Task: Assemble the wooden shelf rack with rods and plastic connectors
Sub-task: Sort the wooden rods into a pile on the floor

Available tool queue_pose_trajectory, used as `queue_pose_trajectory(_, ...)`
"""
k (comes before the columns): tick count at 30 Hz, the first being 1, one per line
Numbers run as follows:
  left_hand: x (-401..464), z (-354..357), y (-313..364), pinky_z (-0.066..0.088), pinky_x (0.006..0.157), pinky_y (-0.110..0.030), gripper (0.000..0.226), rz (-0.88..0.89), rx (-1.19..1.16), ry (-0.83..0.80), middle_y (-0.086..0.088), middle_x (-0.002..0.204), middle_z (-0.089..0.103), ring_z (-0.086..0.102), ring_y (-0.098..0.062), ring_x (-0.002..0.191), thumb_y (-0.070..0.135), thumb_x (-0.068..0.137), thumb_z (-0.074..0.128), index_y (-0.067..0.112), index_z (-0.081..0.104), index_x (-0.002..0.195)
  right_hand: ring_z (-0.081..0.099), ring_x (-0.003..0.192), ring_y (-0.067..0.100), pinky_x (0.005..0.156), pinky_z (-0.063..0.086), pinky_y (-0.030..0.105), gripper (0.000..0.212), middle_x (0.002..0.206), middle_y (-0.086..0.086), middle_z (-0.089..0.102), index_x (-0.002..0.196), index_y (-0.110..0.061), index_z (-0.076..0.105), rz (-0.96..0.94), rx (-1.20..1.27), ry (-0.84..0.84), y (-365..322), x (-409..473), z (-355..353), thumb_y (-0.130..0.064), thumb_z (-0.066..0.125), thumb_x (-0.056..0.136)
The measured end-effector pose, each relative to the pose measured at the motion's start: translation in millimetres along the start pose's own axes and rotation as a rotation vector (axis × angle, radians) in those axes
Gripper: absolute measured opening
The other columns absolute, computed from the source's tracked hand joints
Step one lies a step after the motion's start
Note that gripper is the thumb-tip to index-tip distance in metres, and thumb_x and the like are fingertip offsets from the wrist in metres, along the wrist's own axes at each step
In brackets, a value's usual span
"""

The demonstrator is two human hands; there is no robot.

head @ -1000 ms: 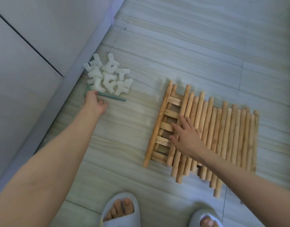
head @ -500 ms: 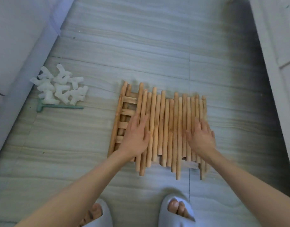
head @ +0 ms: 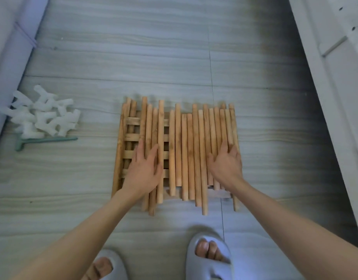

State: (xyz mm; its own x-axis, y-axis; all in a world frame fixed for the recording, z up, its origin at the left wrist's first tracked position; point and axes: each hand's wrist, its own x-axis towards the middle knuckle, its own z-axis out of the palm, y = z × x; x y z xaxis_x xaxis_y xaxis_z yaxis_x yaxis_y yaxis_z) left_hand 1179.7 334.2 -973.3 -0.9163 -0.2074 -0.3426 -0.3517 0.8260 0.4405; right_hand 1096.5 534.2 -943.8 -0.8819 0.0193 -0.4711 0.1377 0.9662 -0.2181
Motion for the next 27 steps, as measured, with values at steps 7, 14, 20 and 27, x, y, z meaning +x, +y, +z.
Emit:
queue_pose_trajectory(7, -1.3, 15.1, -1.9, -0.005, 0.113, -0.048, 0.062, 0.09, 0.237, -0.102, -0.009, 0.153, -0.028, -0.037, -0.032, 0.132, 0.055, 0.095, 0.028, 0.044, -0.005, 0.145, -0.004, 0.144, 0.034, 0.116, 0.006, 0.044, 0.07, 0.155, 0.022, -0.006, 0.148, -0.005, 0.003, -0.09, -0.032, -0.105, -3.8, -15.0, 15.8, -0.043, 0.032, 0.097)
queue_pose_trajectory(14, -5.9, 1.1, -0.4, 0.011, 0.114, -0.042, 0.057, 0.07, -0.089, 0.064, -0.01, 0.157, -0.006, -0.006, -0.031, 0.144, 0.031, 0.096, 0.044, 0.028, 0.02, 0.148, 0.032, 0.132, 0.031, 0.104, 0.033, 0.043, 0.059, 0.145, 0.015, 0.032, 0.143, -0.006, 0.025, 0.019, 0.27, 0.109, -8.5, 4.8, 3.6, -0.032, 0.045, 0.095)
queue_pose_trajectory(20, 31.3, -21.6, 4.2, 0.033, 0.109, -0.047, 0.058, -0.398, -0.621, 0.106, -0.007, 0.138, 0.04, 0.038, -0.025, 0.128, 0.035, 0.089, 0.056, 0.02, 0.034, 0.14, 0.035, 0.133, 0.031, 0.108, 0.034, 0.044, 0.067, 0.144, 0.014, 0.037, 0.142, -0.006, 0.03, 0.19, 0.425, -0.035, -9.7, 34.0, 0.0, -0.044, 0.051, 0.091)
queue_pose_trajectory(27, 59.1, -34.6, -0.7, 0.047, 0.09, -0.037, 0.068, -0.471, -0.618, -0.024, -0.009, 0.127, 0.053, 0.056, -0.025, 0.113, 0.041, 0.084, 0.064, 0.008, 0.032, 0.135, 0.043, 0.125, 0.032, 0.102, 0.04, 0.046, 0.073, 0.133, 0.014, 0.048, 0.134, -0.002, 0.037, 0.138, 0.421, -0.12, -34.8, 38.8, 7.5, -0.052, 0.057, 0.085)
